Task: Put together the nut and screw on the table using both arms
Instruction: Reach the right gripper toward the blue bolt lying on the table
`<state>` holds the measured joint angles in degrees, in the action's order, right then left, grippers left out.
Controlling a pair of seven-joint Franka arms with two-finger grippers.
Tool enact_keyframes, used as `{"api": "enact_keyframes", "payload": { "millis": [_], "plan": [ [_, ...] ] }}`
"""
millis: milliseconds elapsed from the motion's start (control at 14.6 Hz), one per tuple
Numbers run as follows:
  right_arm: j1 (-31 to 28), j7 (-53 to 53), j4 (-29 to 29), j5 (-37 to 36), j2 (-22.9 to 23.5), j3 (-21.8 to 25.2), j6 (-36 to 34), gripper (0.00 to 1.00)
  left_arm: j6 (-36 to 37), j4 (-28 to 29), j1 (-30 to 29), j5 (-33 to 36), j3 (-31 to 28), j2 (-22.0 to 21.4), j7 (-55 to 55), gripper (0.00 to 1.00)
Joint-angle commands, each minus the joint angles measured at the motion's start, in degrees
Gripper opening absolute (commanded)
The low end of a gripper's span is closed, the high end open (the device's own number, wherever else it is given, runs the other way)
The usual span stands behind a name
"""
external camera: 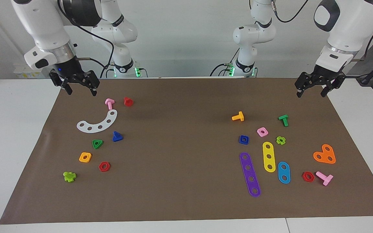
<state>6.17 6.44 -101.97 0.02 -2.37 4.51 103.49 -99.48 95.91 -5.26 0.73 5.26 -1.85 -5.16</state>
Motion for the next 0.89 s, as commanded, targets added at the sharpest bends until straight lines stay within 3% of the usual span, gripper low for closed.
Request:
{"api": "enact_keyframes", "payload": {
  "millis": [0, 206, 481, 824],
  "plan": [
    [1.3, -1.6, -4.4, 1.3, 3.4, 0.1, 8.4, 1.0, -0.2, 3.5, -1.1, -0.8, 0.5, -2.7, -0.6, 1.0],
    [1.7, -3.6, -7.1, 1.3, 9.0, 0.0, 16.1, 1.0, 0.4, 3.2, -1.0, -0.8, 0.5, -2.7, -0.4, 1.0],
    [2.8, -6.3, -16.0, 1.3, 12.9, 0.0, 31.8, 1.0, 0.9, 3.2, -0.8, -0.9, 0.7, -2.7, -0.4, 1.0],
    [2.7, -9.6, -18.7, 1.4, 14.7, -0.1, 32.4, 0.99, 2.5, 3.2, -0.8, -2.5, 0.6, -2.8, -0.4, 1.0]
  ]
}}
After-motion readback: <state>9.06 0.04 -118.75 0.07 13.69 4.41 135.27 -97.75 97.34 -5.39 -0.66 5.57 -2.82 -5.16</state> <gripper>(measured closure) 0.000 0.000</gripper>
